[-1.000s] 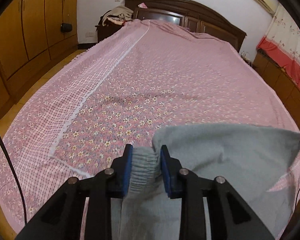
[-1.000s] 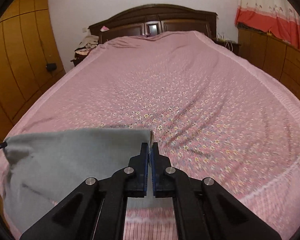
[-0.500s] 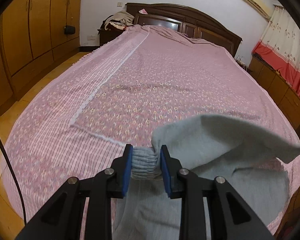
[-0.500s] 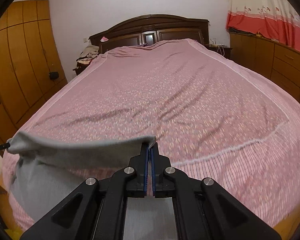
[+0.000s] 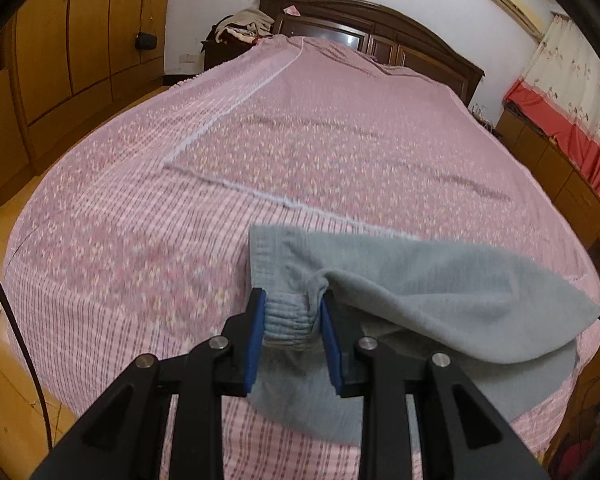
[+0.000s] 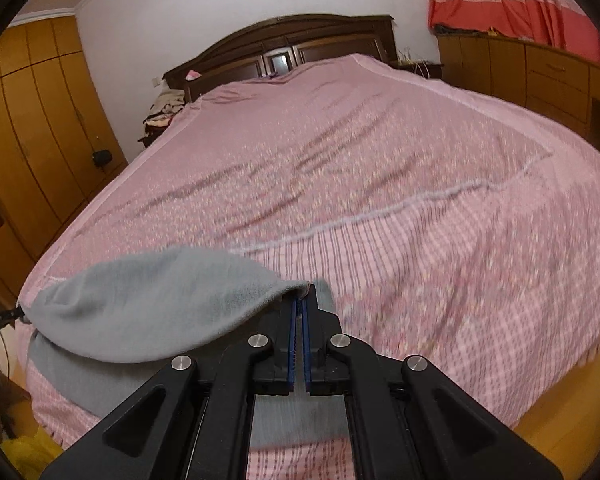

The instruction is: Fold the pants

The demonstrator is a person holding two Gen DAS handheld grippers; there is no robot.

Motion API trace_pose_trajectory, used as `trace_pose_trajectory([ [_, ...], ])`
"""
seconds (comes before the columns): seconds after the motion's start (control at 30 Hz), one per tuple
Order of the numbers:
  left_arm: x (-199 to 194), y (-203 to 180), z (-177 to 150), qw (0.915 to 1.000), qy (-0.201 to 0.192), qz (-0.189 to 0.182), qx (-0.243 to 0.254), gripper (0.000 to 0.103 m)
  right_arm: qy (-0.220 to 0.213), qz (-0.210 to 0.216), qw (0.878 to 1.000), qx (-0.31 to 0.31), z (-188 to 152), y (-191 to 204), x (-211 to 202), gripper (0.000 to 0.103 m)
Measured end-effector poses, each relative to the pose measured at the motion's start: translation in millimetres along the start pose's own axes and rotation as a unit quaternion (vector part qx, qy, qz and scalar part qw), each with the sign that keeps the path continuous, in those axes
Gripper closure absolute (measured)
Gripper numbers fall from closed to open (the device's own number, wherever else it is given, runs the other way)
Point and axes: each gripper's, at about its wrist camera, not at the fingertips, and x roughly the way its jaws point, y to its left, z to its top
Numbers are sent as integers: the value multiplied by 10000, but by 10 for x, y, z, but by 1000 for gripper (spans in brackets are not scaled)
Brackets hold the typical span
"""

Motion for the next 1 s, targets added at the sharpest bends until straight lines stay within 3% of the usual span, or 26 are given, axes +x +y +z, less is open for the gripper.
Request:
trace_pose_trajectory([
  [0.2,67,24,-175,9995,209,238,44,72,335,-373,9987,-8,-227,-18,165,97],
  [0.33,64,78,-257,9991,266,319,-115,63,650,-543,9962,214,-320,-58,265,80],
  [0.53,-22,104,-426,9975,460,342,-407,60,717,-1001,9923,128,-415,12,172,71],
  [0.67,-142,70,-541,9967,532,125,-606,59,511,-1510,9872,20,-400,152,-30,64],
  [0.83,-273,-16,-580,9948,538,-203,-836,59,531,-1032,9932,62,-356,415,-182,63],
  [1.0,-309,-166,-508,9946,531,-422,-785,57,891,-103,9947,508,-408,655,-38,63],
])
